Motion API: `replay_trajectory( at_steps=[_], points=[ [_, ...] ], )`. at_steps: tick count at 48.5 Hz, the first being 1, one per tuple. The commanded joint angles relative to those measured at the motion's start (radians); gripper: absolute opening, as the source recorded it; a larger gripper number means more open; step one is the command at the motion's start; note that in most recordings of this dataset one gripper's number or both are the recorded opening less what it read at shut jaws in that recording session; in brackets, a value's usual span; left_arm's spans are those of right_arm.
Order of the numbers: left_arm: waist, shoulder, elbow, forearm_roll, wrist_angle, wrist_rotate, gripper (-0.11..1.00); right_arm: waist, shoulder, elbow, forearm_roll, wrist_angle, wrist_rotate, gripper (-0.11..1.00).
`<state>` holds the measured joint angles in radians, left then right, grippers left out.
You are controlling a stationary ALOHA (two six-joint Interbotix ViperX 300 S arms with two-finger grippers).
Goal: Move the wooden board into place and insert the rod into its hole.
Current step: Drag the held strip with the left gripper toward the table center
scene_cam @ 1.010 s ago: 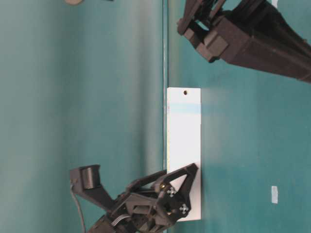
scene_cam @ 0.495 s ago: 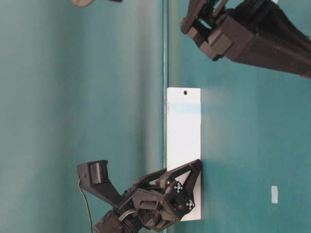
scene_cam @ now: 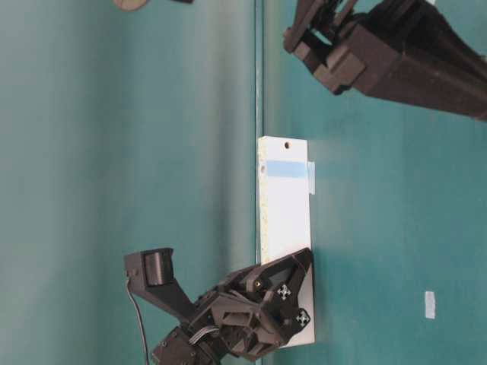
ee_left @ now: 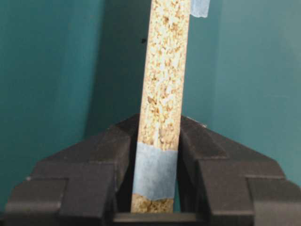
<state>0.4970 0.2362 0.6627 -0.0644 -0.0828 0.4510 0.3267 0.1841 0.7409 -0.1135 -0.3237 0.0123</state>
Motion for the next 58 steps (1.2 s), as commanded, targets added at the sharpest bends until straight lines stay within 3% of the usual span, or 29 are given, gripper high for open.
replay_trajectory(
  at_steps=[1,7,25,39,51,58],
  points=[
    [-0.017,-0.046,-0.017,0.0,0.002,-0.003,0.21,0.003,-0.034,-0.015,-0.002,0.008,0.0,0.93],
    [-0.061,-0.086,-0.028,-0.003,0.005,-0.014,0.21,0.003,-0.034,-0.014,-0.002,0.025,0.0,0.93],
    [-0.25,-0.104,-0.069,-0.003,0.005,-0.164,0.21,0.003,-0.034,-0.021,-0.002,0.032,0.0,0.93],
    [-0.382,-0.063,-0.117,-0.003,0.006,-0.339,0.21,0.003,-0.034,-0.021,-0.002,0.034,0.0,0.93],
    [-0.459,-0.031,-0.15,-0.003,0.048,-0.449,0.21,0.003,-0.032,-0.021,-0.002,0.032,0.0,0.93],
    [-0.477,-0.028,-0.153,-0.003,0.098,-0.48,0.21,0.003,-0.034,-0.021,-0.002,0.032,0.0,0.93]
  ],
)
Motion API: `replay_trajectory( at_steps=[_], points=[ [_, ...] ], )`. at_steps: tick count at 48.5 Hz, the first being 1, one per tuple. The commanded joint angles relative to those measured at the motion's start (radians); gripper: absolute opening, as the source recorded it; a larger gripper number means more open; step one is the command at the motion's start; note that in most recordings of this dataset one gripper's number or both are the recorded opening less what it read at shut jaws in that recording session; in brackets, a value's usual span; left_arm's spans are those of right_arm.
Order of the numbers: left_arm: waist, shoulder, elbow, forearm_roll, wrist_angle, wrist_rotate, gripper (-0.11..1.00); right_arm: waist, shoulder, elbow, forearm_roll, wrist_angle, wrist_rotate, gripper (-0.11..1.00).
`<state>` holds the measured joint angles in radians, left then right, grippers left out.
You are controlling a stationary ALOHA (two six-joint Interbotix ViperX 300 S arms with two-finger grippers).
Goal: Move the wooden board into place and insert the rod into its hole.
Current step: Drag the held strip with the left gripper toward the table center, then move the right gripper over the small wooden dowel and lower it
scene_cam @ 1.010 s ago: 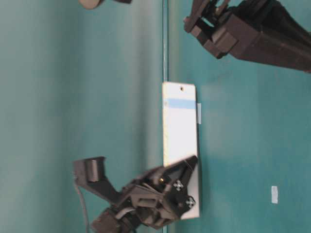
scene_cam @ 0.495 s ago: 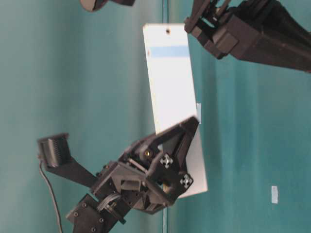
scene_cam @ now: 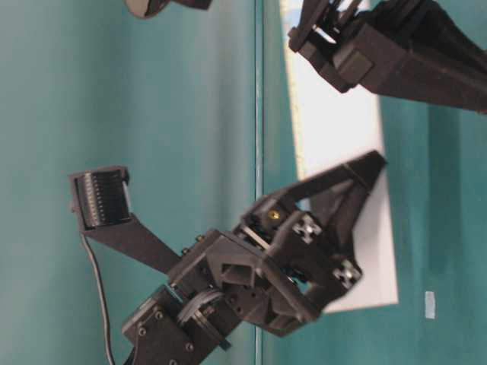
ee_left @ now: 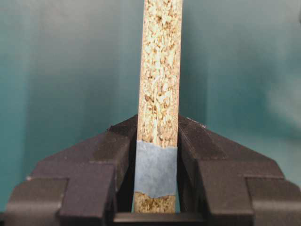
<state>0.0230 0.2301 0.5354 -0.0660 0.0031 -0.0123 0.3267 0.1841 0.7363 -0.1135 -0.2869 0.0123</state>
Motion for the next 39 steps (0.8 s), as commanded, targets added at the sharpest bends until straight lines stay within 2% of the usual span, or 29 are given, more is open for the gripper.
replay_trajectory(
  at_steps=[1,39],
  points=[
    [-0.003,-0.021,-0.026,-0.002,0.015,-0.017,0.21,0.003,-0.034,-0.018,-0.002,-0.003,0.0,0.93],
    [-0.002,0.026,-0.018,-0.002,0.031,-0.026,0.21,0.003,-0.034,-0.017,-0.002,-0.005,0.0,0.93]
  ],
)
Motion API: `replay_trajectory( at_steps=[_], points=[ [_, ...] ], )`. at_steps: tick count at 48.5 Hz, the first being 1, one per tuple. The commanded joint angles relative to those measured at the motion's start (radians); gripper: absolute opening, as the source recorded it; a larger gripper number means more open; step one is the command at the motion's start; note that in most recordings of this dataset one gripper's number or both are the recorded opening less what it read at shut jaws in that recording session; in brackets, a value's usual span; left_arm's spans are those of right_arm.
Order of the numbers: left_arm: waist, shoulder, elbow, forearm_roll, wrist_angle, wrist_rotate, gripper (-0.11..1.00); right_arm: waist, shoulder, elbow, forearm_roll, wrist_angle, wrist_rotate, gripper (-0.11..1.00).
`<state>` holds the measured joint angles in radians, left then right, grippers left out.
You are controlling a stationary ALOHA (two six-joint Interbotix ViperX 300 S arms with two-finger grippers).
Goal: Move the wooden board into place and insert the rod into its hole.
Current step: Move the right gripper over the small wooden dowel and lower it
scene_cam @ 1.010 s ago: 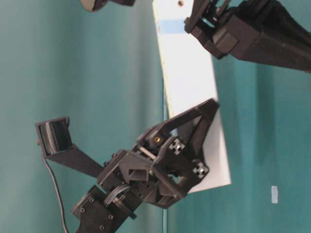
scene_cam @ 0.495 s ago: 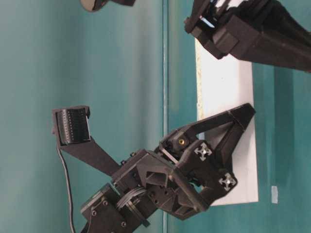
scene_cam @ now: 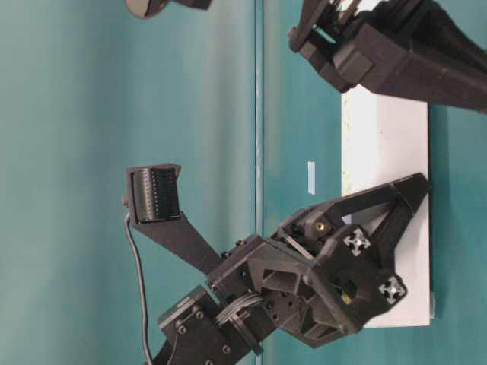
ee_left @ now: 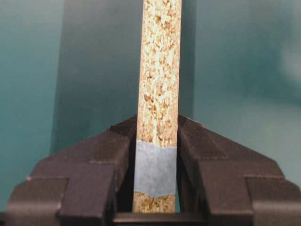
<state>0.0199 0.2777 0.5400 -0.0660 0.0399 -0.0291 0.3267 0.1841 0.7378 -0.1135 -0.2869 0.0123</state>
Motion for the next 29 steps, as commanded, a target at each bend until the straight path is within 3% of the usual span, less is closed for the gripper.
replay_trajectory(
  at_steps=[1,19,25,29],
  points=[
    [0.002,-0.021,-0.023,-0.002,-0.006,-0.009,0.21,0.003,-0.034,-0.018,-0.002,-0.005,0.0,0.93],
    [0.002,-0.021,-0.026,-0.002,-0.009,-0.008,0.22,0.003,-0.034,-0.018,-0.002,-0.005,0.0,0.93],
    [0.002,-0.025,-0.037,0.0,-0.011,-0.005,0.53,0.003,-0.034,-0.018,-0.002,-0.005,0.0,0.93],
    [0.002,-0.023,-0.044,-0.002,-0.009,-0.005,0.49,0.003,-0.034,-0.021,-0.002,-0.005,0.0,0.93]
  ],
)
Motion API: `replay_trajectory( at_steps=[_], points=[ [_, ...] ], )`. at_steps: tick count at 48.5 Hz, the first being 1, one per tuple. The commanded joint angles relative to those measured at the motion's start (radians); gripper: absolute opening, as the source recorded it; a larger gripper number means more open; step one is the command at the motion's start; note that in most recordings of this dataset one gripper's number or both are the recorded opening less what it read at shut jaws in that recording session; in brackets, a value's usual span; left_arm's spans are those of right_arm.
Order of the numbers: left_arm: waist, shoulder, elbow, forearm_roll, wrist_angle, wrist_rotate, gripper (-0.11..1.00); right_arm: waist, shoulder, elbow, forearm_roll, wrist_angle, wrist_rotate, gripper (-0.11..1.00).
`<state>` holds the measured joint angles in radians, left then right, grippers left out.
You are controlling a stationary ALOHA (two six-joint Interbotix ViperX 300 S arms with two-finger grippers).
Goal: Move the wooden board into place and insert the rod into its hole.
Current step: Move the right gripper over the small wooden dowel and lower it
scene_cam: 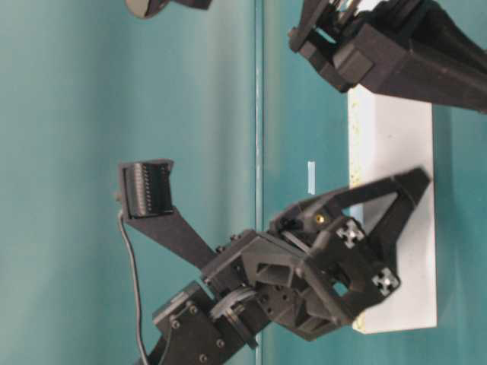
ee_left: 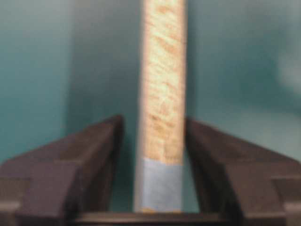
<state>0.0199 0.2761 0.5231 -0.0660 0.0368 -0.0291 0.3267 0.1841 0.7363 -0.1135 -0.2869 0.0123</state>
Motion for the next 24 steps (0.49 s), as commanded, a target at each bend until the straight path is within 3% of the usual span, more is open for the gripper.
replay_trajectory(
  at_steps=[1,11,24],
  points=[
    [0.0,-0.021,-0.029,-0.002,-0.008,-0.005,0.47,0.003,-0.034,-0.021,-0.002,-0.005,0.0,0.93],
    [-0.008,-0.029,-0.029,0.0,-0.006,-0.006,0.42,0.006,-0.043,-0.097,0.011,0.029,0.02,0.93],
    [-0.008,-0.031,-0.023,-0.002,-0.006,-0.005,0.42,0.026,-0.018,-0.305,0.012,0.41,0.21,0.93]
  ],
)
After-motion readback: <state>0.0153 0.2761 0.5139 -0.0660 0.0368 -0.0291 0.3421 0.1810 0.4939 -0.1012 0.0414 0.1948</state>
